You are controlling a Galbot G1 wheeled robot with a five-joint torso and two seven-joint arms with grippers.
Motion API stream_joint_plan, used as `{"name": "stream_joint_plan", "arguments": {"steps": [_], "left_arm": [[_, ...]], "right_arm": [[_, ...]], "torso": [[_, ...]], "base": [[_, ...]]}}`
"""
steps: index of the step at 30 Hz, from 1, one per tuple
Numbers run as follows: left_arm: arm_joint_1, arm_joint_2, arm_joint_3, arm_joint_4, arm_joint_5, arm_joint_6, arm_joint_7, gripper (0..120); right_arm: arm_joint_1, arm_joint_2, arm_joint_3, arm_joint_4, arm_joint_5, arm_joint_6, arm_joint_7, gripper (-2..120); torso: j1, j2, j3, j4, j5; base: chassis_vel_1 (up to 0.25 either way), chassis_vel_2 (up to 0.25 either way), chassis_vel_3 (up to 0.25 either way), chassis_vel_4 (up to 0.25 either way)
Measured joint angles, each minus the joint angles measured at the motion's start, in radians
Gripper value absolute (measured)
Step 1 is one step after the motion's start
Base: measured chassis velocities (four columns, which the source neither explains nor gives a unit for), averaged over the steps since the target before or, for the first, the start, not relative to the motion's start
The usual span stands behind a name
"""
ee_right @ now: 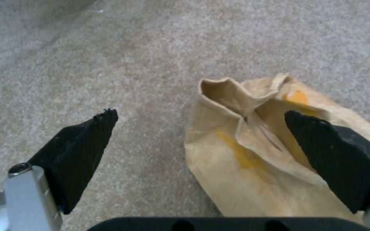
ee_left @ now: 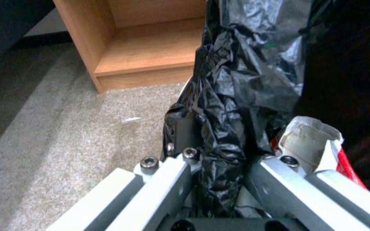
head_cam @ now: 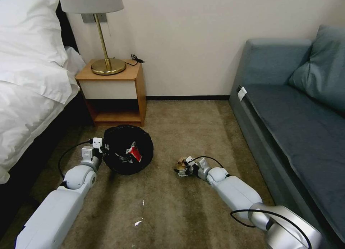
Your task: Pick up the trash bin, then pick up the garbage on the floor and place it into the trash bin.
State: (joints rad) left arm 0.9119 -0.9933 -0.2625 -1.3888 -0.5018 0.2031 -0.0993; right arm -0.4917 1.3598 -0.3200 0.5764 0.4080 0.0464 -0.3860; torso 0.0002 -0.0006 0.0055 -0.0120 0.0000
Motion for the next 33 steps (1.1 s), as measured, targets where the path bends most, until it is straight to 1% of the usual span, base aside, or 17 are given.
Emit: {"name": "stream_joint_plan", "arguments": {"steps": [6,17,33], "left_arm": [[-0.007,-0.001,0.003,0.0,-0.001,0.0,0.0,0],[0.008,-0.003,-0.001,-0.004,-0.001,-0.003,-0.001,0],[0.01,-0.008,0.0,-0.011,-0.002,-0.01,-0.002,0]], "right_arm": [[-0.002,0.02,0.007,-0.032,-0.013,0.013,0.0,100],[0.001,0.056,0.015,-0.092,-0.03,0.045,0.0,100],[0.019,0.076,0.02,-0.141,-0.032,0.053,-0.005,100]], "torso": [[0.0,0.0,0.0,-0.0001,0.0],[0.0,0.0,0.0,0.0,0.0],[0.0,0.0,0.0,-0.0002,0.0]], "base": [[0.0,0.0,0.0,0.0],[0.0,0.0,0.0,0.0],[0.0,0.0,0.0,0.0]]}}
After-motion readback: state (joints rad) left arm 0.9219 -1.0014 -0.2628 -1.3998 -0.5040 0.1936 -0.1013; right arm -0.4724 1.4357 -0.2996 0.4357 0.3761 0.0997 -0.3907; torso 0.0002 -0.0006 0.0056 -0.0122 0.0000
